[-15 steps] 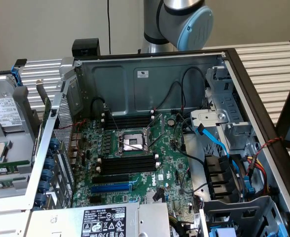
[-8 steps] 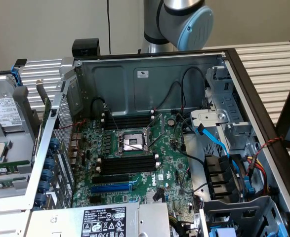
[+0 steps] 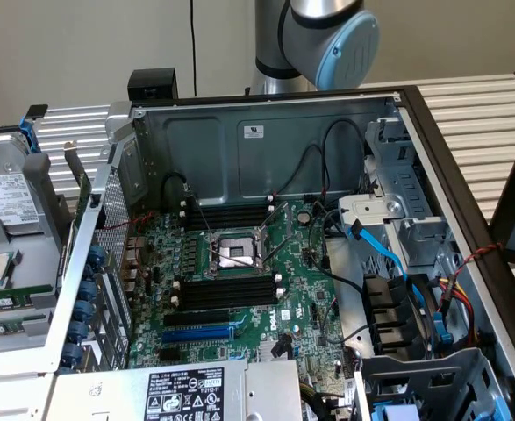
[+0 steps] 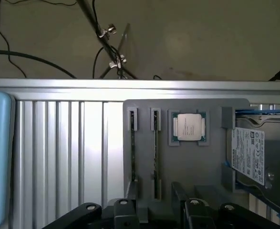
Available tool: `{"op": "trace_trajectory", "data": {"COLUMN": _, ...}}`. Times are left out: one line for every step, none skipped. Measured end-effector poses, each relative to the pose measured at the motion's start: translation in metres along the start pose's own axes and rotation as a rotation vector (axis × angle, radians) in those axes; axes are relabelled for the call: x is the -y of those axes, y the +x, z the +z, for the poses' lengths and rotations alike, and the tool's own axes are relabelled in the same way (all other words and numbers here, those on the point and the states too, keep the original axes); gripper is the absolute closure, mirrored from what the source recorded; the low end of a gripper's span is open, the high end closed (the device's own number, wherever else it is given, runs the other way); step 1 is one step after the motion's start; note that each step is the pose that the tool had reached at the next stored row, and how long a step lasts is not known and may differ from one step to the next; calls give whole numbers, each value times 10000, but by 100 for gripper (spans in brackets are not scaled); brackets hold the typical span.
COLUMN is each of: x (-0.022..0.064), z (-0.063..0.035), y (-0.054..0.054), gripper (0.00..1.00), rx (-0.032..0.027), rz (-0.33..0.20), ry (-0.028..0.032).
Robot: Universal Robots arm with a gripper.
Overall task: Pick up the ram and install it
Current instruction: 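Pick up the ram and move it above insertion slot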
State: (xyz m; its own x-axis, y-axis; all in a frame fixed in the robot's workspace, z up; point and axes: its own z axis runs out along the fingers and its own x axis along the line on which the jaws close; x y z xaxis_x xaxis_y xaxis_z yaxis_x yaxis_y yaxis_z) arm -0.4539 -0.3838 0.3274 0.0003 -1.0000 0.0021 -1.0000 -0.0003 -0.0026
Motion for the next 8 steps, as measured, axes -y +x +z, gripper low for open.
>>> {"op": "trace_trajectory", "data": {"x": 0, "z": 19, "y": 1, "gripper": 58, "rx": -1, "rz": -11, "ry": -1}}
{"op": "trace_trajectory", "data": {"x": 0, "z": 38, "y": 1, "gripper": 58, "rx": -1, "rz": -23, "ry": -1}}
{"op": "trace_trajectory", "data": {"x": 0, "z": 56, "y": 2, "gripper": 58, "rx": 0, "rz": -36, "ry": 0}}
{"op": "trace_trajectory", "data": {"x": 0, "z": 74, "y": 3, "gripper": 58, "rx": 0, "rz": -49, "ry": 0}}
{"op": "trace_trajectory", "data": {"x": 0, "z": 92, "y": 4, "gripper": 58, "rx": 0, "rz": -62, "ry": 0}}
{"op": "trace_trajectory", "data": {"x": 0, "z": 110, "y": 6, "gripper": 58, "rx": 0, "rz": -75, "ry": 0}}
{"op": "trace_trajectory", "data": {"x": 0, "z": 127, "y": 8, "gripper": 58, "rx": -1, "rz": -88, "ry": 0}}
{"op": "trace_trajectory", "data": {"x": 1, "z": 147, "y": 12, "gripper": 58, "rx": 0, "rz": -103, "ry": 0}}
